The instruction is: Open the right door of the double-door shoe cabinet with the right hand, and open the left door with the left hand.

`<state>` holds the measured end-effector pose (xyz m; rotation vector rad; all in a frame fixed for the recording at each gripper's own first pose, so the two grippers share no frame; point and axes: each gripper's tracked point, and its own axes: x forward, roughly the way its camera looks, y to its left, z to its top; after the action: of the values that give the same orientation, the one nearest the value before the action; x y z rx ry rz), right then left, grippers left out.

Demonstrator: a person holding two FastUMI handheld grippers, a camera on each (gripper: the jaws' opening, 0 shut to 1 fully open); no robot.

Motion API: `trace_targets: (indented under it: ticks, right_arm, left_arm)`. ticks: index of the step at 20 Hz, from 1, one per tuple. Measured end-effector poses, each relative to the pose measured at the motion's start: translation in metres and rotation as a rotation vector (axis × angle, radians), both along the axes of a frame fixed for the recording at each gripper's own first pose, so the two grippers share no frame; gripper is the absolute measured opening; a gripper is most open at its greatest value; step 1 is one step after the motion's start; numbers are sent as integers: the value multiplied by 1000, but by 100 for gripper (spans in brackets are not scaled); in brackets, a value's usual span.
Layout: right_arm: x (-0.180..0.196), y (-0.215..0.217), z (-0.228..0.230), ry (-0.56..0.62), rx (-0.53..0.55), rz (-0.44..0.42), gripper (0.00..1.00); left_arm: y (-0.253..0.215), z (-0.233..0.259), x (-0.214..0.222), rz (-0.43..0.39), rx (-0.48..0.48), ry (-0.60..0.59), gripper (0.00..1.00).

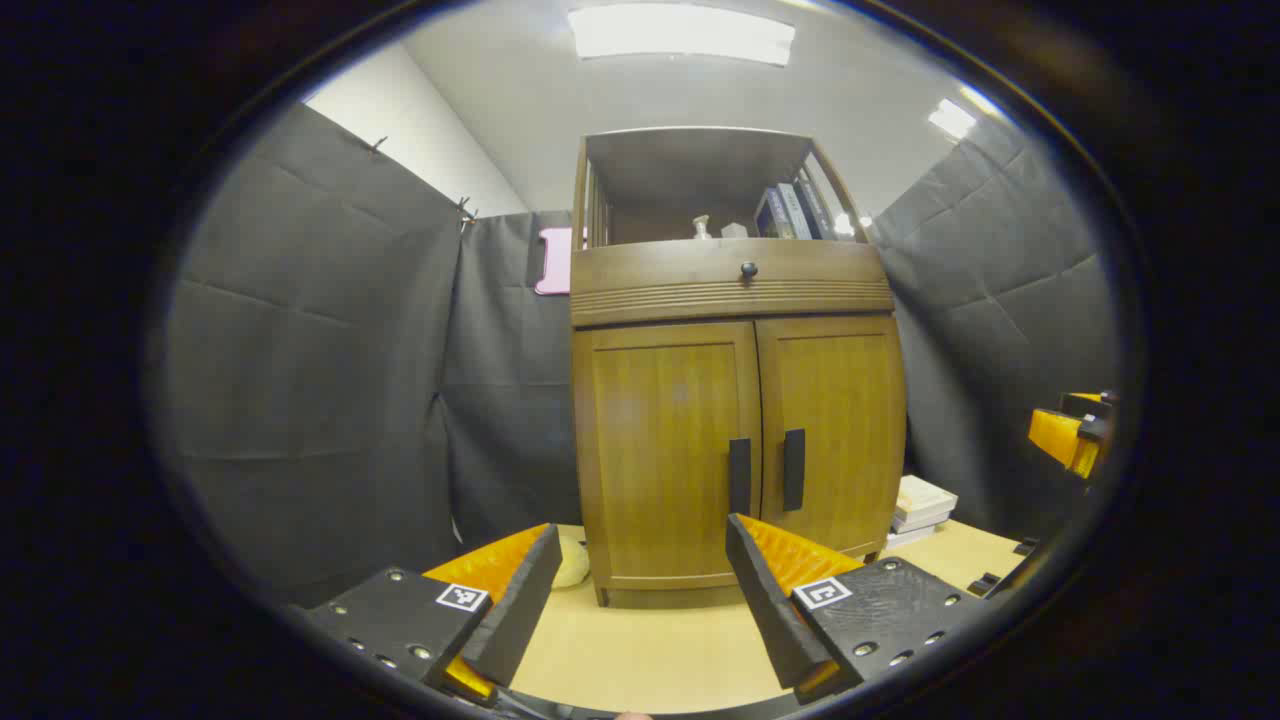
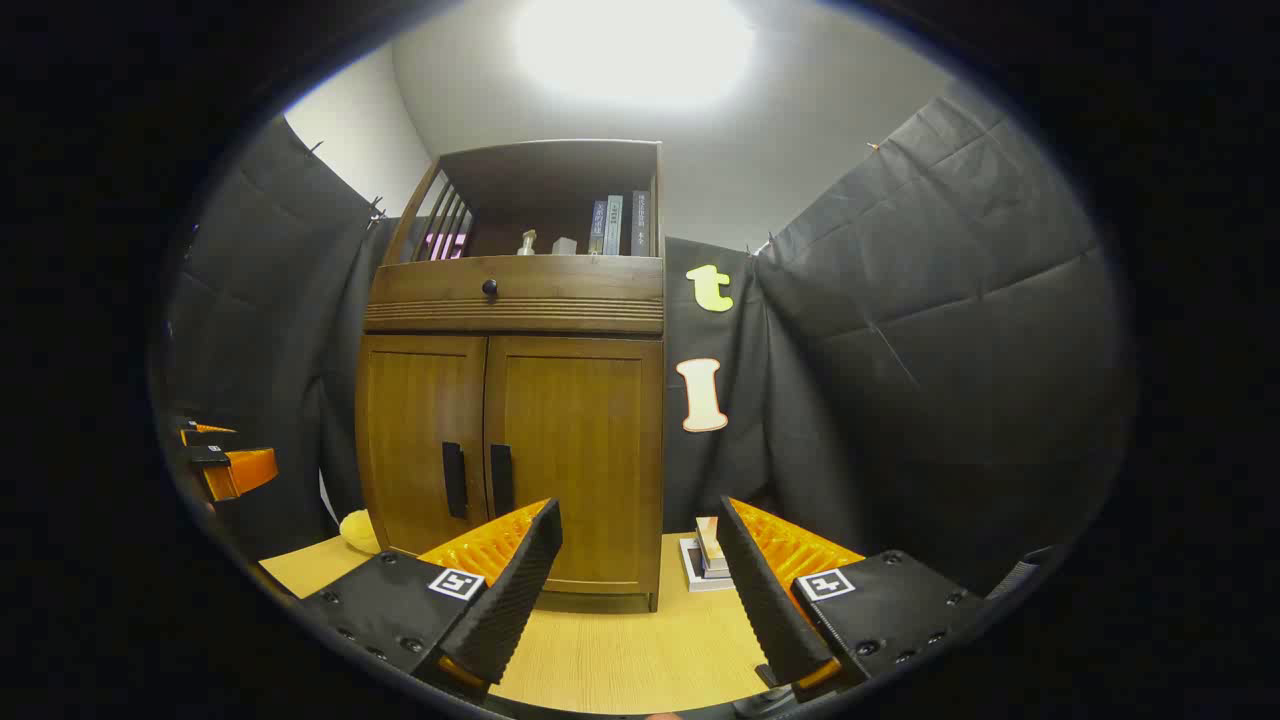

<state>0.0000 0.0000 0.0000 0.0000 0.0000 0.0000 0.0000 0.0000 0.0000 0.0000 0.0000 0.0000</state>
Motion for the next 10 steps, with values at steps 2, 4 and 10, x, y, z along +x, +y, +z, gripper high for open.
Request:
trace_targets:
  ticks: [2, 4, 10]
  right_arm:
    - [3, 2, 1, -1, 2, 3, 98]
    - [5, 3, 1, -1, 7, 6, 98]
    - [11, 6, 0, 5, 15, 11, 96]
  left_arm:
    - [1, 1, 0, 5, 1, -7, 95]
    - [1, 3, 0, 13, 4, -13, 95]
    - [4, 1, 2, 34, 5, -17, 95]
